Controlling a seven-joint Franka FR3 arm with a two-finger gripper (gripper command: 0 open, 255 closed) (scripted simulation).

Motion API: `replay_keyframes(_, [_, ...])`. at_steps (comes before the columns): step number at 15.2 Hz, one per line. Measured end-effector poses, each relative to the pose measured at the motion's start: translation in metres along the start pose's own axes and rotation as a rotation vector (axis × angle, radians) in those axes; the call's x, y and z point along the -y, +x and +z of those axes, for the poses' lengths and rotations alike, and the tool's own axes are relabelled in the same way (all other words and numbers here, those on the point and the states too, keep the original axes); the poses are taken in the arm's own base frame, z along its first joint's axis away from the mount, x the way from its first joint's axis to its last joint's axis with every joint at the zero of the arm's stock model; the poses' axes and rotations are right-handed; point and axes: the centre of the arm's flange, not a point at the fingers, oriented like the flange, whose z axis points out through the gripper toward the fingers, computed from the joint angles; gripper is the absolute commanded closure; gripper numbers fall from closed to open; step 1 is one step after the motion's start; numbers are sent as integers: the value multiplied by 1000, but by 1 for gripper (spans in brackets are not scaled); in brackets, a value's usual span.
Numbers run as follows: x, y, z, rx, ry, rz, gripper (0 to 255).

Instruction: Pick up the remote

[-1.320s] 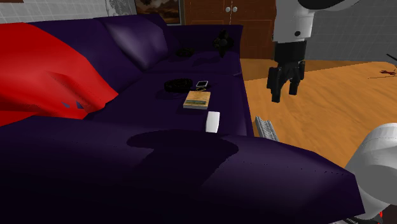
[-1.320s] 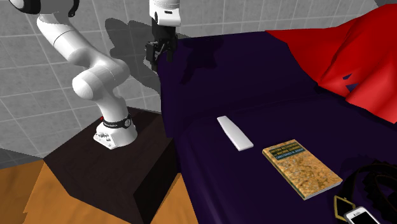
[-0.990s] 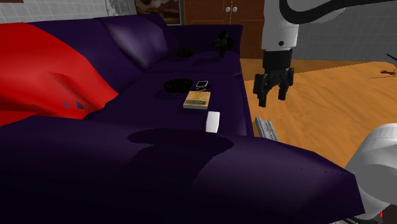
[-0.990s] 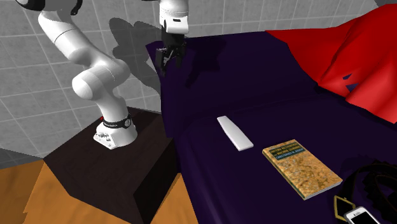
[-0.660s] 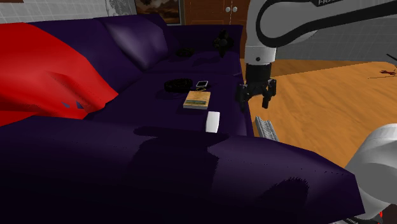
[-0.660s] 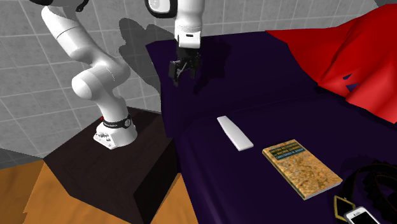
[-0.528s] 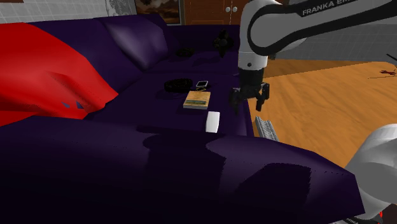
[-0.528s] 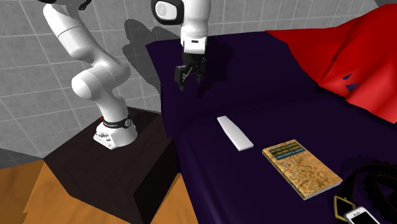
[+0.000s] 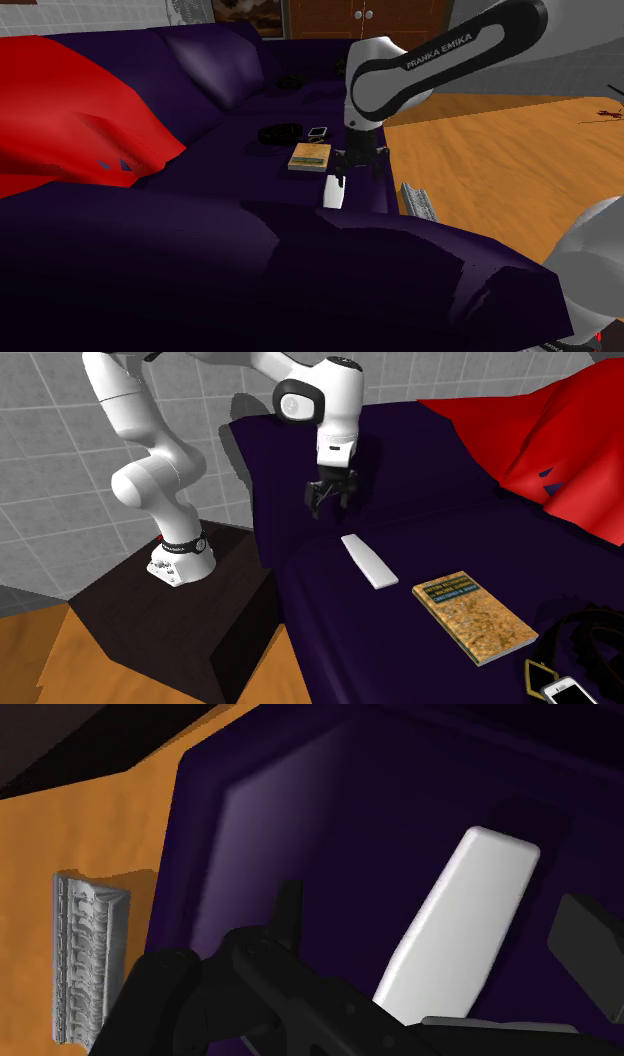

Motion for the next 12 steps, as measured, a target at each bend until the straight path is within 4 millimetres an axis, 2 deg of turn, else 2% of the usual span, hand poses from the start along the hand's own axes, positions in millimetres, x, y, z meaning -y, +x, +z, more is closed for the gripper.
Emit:
replay_keyframes(8, [37,75,49,-66,17,219,0])
replay_keyframes(10, [42,86,61,-76,19,252,0])
replay_keyframes(12, [43,89,73,-78,20,261,0])
